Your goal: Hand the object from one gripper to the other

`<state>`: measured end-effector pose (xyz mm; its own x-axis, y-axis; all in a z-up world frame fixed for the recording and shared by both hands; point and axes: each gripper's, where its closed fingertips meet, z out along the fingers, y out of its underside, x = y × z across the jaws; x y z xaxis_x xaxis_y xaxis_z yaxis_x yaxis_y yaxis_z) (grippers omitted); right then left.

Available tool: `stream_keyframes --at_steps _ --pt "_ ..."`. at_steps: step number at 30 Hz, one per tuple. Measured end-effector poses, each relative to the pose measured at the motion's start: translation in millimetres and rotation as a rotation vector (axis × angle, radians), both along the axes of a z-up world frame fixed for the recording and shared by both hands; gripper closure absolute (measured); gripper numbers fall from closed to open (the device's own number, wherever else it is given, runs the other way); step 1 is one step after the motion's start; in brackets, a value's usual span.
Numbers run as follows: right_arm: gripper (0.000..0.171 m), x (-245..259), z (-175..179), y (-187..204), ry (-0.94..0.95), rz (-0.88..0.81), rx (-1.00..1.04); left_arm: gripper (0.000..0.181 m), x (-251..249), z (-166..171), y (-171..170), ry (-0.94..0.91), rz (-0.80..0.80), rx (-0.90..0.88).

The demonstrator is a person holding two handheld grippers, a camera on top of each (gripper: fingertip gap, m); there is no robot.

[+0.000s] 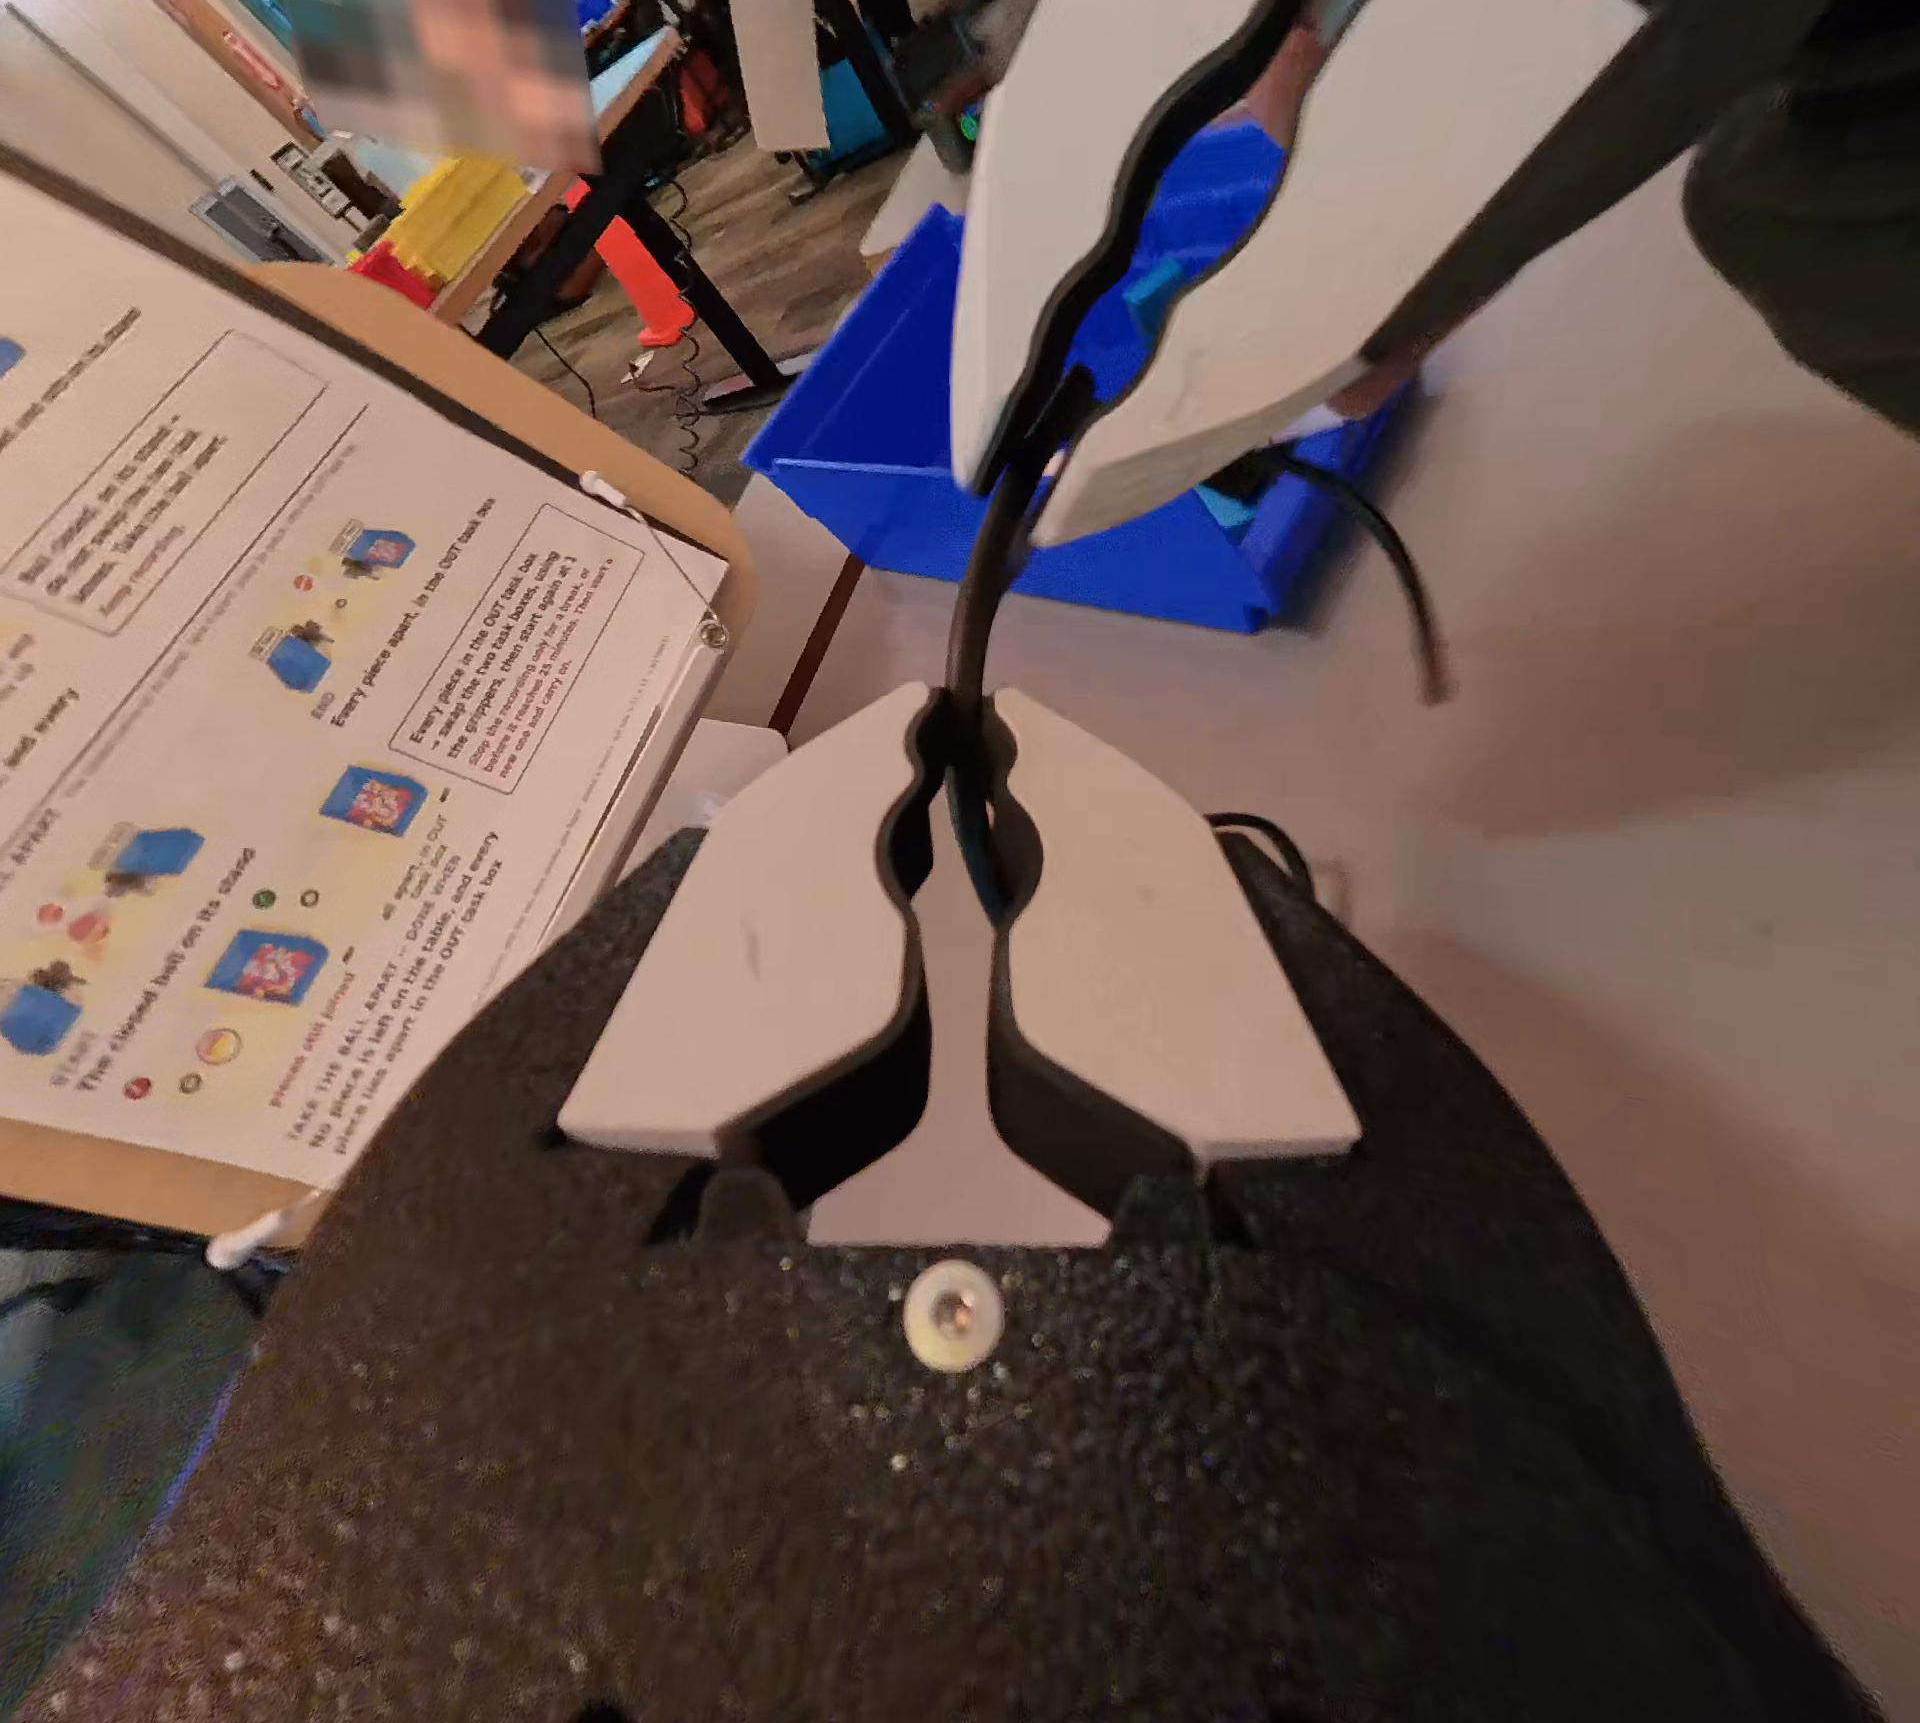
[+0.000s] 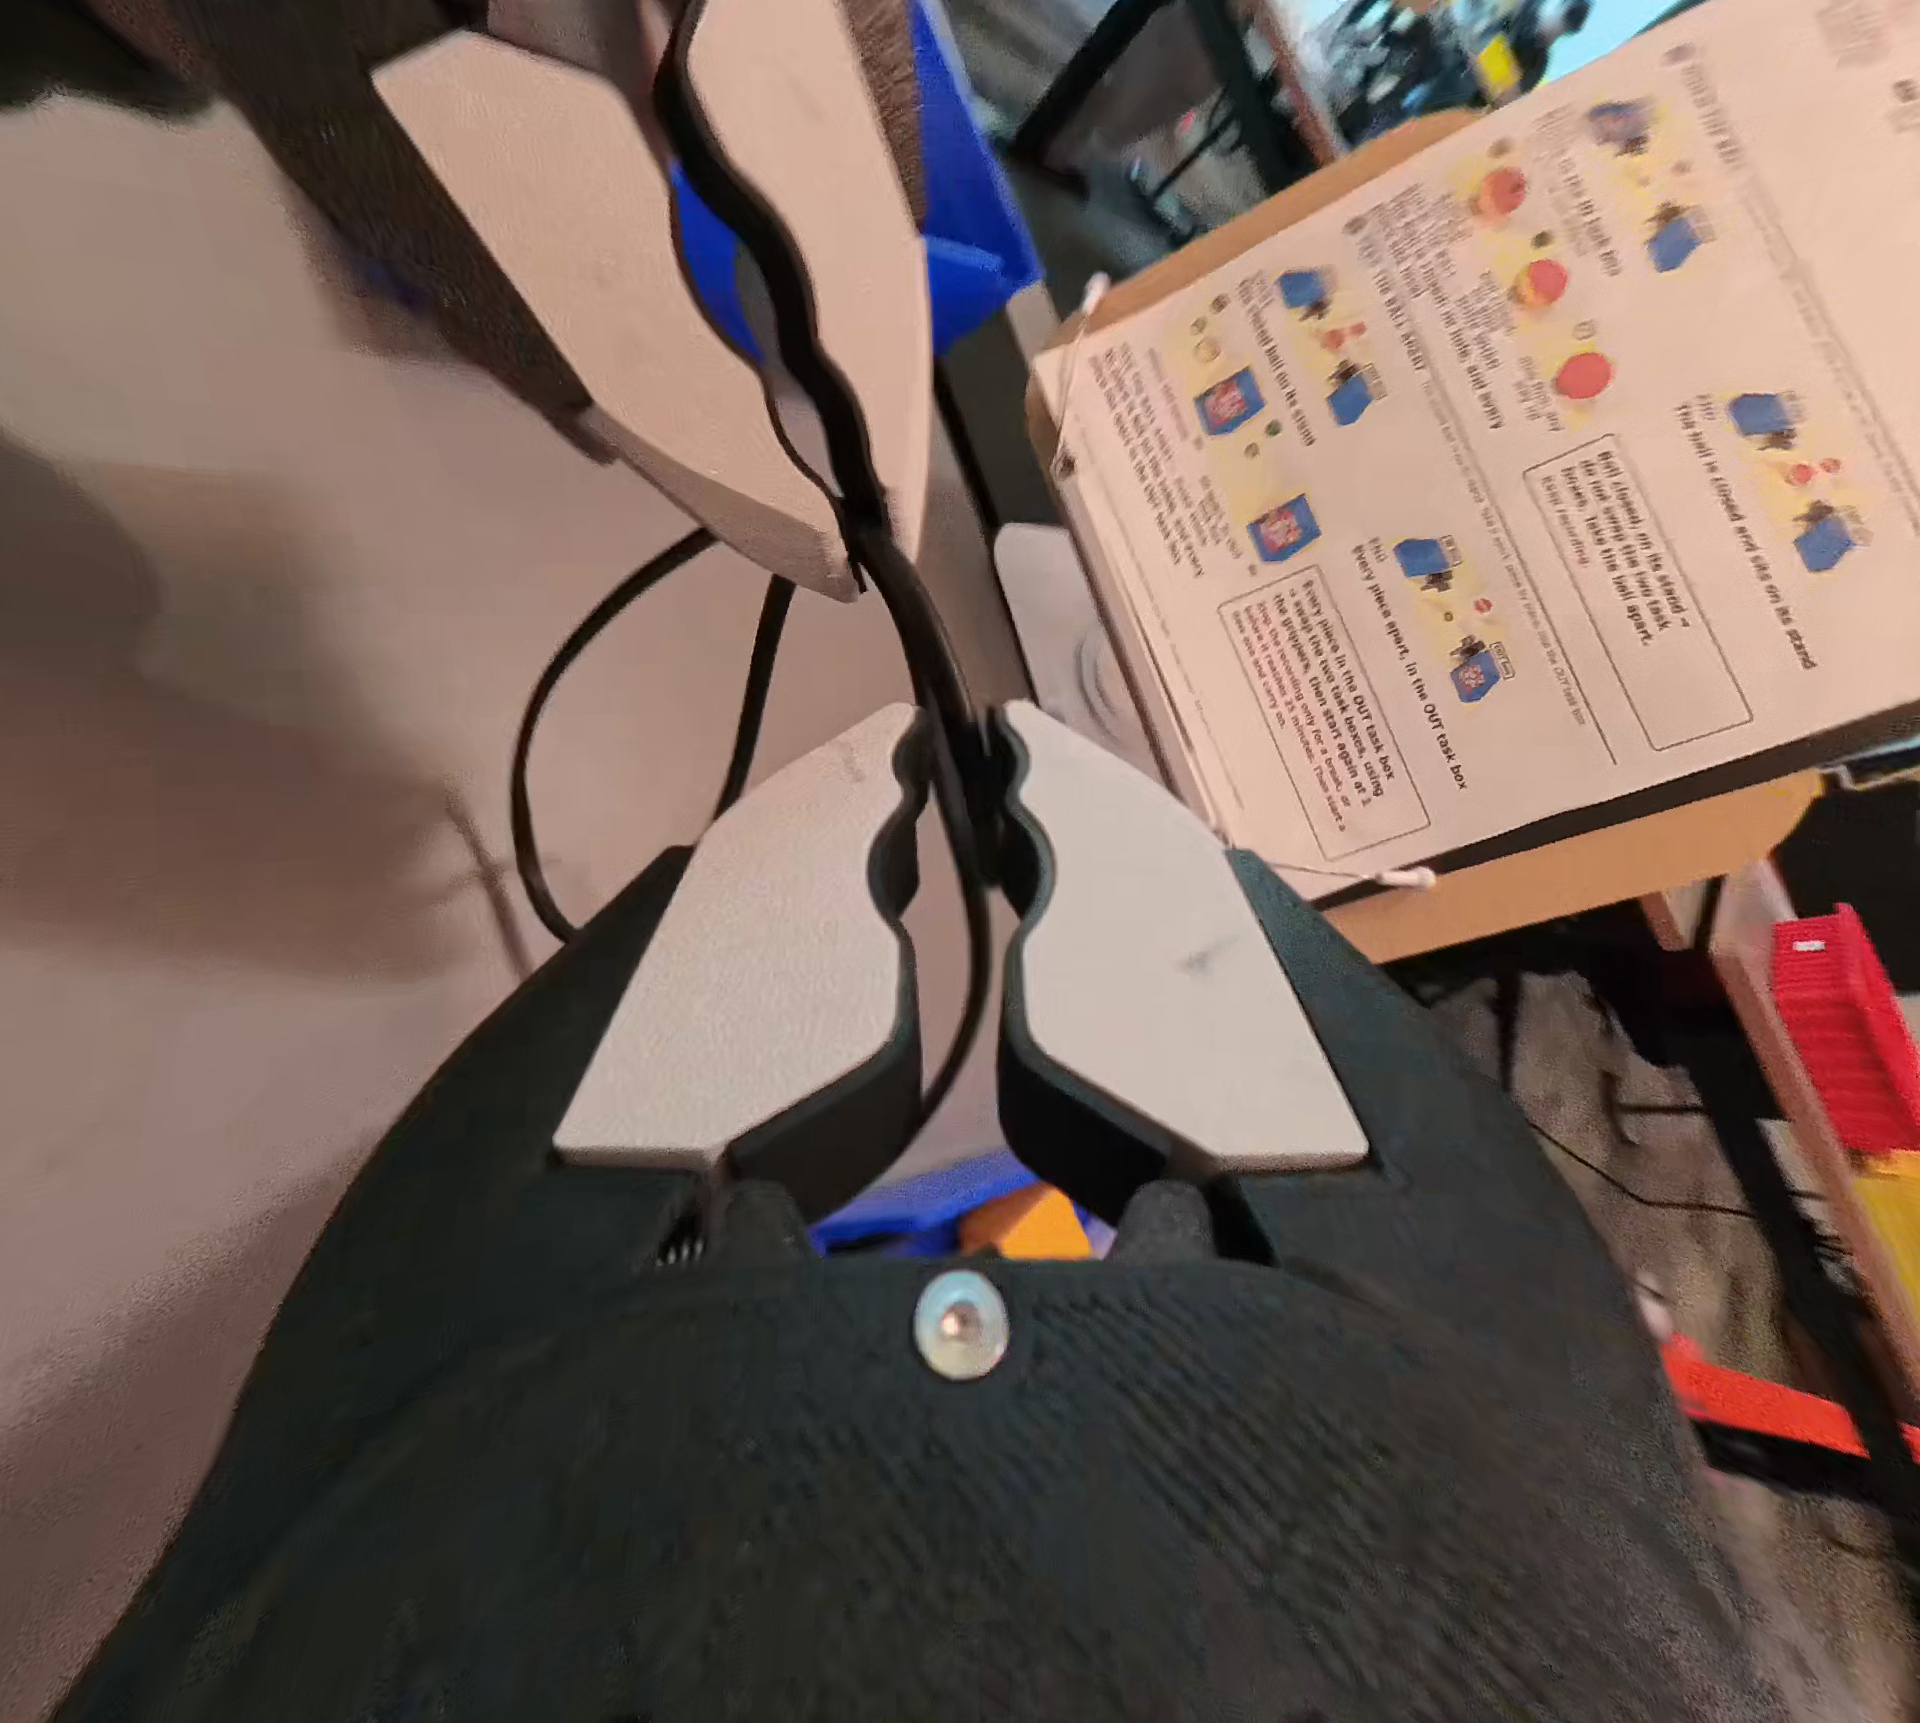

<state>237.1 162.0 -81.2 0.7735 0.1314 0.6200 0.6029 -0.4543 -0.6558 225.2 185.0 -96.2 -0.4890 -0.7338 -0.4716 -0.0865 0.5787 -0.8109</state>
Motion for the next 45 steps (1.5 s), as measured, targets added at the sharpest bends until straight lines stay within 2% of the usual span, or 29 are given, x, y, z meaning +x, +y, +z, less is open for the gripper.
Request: stream_keyframes --at_steps 1,7,11,13,17,20,24,27,36,41,45 --pt "0.154 0 8 -1 0.043 0.007 0.057 0.176 0 5 4 -0.009 0.014 -0.056" --pt "0.096 4 35 -20 0.478 0.12 0.287 0.176 -9 45 24 -0.053 -0.048 -0.55" --pt "0.089 0 35 -22 0.72 0.232 0.33 0.176 -18 61 23 -0.039 -0.123 -0.733" --pt "0.099 -13 32 -9 0.783 0.247 0.279 0.176 -14 61 28 -0.028 -0.058 -0.775" --pt "0.109 -20 18 28 0.644 0.104 0.241 0.176 -9 66 27 -0.061 0.042 -0.796" --pt "0.106 -28 14 47 0.66 0.07 0.262 0.176 -10 71 22 -0.092 0.082 -0.796" --pt "0.11 -34 15 52 0.706 0.038 0.267 0.176 -9 76 34 -0.177 0.223 -0.768" --pt "0.118 -32 21 49 0.604 -0.002 0.284 0.176 -10 81 45 -0.248 0.294 -0.75" --pt "0.133 -38 10 70 0.501 0.003 0.314 0.176 -11 85 35 -0.258 0.259 -0.823" --pt "0.161 -41 14 70 0.475 0.041 0.333 0.176 -13 87 32 -0.229 0.211 -0.887" --pt "0.162 -43 16 68 0.482 0.082 0.312 0.176 -14 88 35 -0.226 0.205 -0.895"
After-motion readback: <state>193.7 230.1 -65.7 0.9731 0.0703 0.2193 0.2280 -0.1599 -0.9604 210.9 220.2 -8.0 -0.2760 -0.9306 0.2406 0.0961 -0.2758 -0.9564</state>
